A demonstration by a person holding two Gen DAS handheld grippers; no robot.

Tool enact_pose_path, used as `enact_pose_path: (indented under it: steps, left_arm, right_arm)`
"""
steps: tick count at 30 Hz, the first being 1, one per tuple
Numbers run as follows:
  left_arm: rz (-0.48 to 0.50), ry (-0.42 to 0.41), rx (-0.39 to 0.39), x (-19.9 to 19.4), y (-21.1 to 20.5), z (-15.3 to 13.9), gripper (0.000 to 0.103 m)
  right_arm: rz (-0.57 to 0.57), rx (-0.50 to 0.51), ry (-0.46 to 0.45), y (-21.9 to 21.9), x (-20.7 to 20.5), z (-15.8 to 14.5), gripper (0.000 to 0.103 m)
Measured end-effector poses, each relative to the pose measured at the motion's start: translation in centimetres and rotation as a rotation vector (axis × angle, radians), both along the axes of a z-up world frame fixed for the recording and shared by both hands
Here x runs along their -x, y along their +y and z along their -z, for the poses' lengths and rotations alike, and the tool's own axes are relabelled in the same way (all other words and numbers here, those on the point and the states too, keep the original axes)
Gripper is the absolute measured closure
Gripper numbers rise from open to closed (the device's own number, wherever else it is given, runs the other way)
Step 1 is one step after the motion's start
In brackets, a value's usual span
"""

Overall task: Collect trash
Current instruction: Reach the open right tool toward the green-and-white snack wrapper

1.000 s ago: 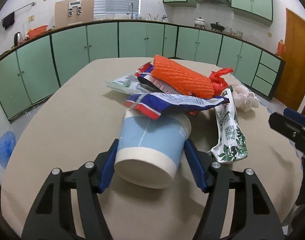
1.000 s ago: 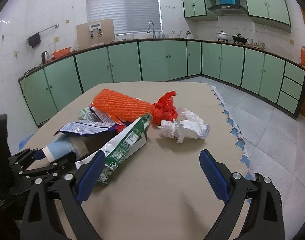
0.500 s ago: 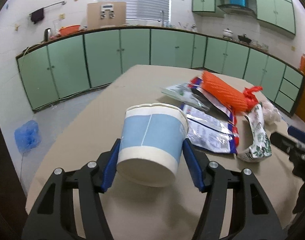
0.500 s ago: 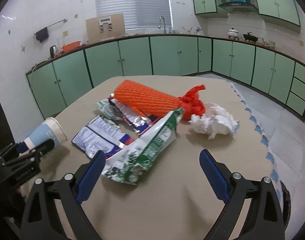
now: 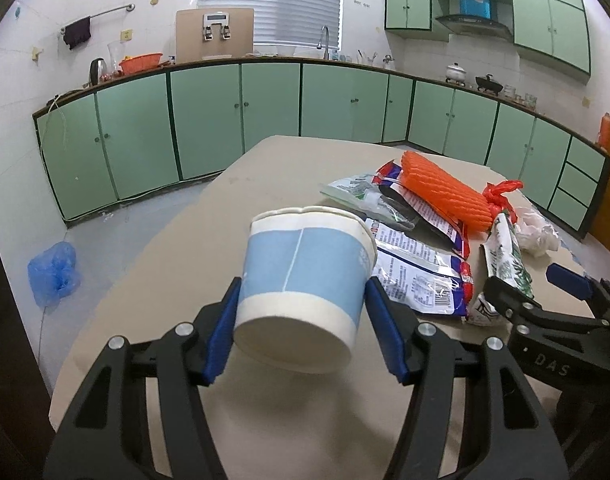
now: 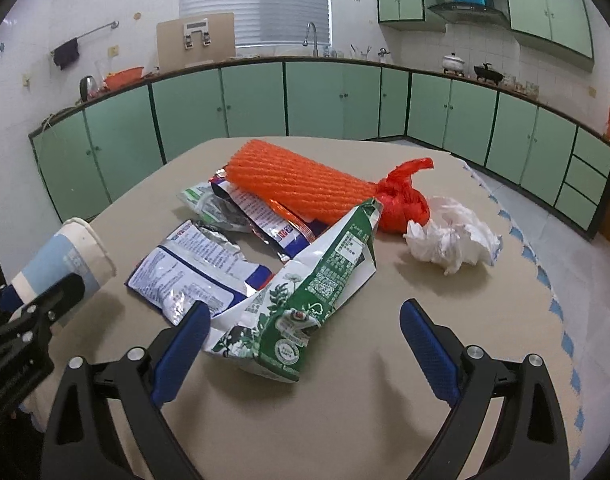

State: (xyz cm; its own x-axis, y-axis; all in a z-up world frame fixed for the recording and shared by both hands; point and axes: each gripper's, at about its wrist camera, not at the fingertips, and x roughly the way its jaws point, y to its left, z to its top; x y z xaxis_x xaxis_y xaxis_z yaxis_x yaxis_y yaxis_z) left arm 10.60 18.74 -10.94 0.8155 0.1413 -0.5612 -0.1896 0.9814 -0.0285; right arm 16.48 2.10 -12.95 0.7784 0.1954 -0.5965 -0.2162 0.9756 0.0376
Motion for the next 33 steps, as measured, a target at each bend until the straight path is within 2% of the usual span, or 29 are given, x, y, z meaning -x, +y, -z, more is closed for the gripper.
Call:
enact_pose_path:
  steps: [3, 13, 19, 23, 25, 29, 33]
  left_arm:
    - [0.003, -0.002, 0.004, -0.1, -0.2, 0.1, 0.044]
    - [0.017, 0.006, 0.004, -0.2, -0.5, 0.4, 0.044]
    - [0.022, 0.001, 0.009, -0.3, -0.8, 0.2, 0.044]
    - [0.033, -0.002, 0.012, -0.3, -1.3, 0.2, 0.044]
    - [0.04, -0.003, 0.014, -0.4, -1.6, 0.2, 0.044]
    - [0.052, -0.004, 0.012, -0.4, -2.3, 0.1, 0.044]
    - [0.055, -0.001, 0.012, -0.5, -2.5, 0.0, 0.044]
  right_arm:
    - [0.008, -0.042, 0.014, -0.3, 0.0, -0.1, 0.009]
    - [0.047, -0.001, 0.069, 0.1, -0.5, 1.2, 0.009]
    - [0.11, 0.051, 0.07, -2.8, -0.1, 0.9, 0.009]
    - [0.192, 0.094, 0.072, -6.0, 0.7, 0.7, 0.009]
    - [0.216, 0.064, 0.074, -7.4, 0.7, 0.6, 0.009]
    - [0.178, -0.003, 0.058, -7.7, 0.4, 0.7, 0.009]
    - [0.14, 0.016, 0.056, -6.5, -0.9, 1.0, 0.01]
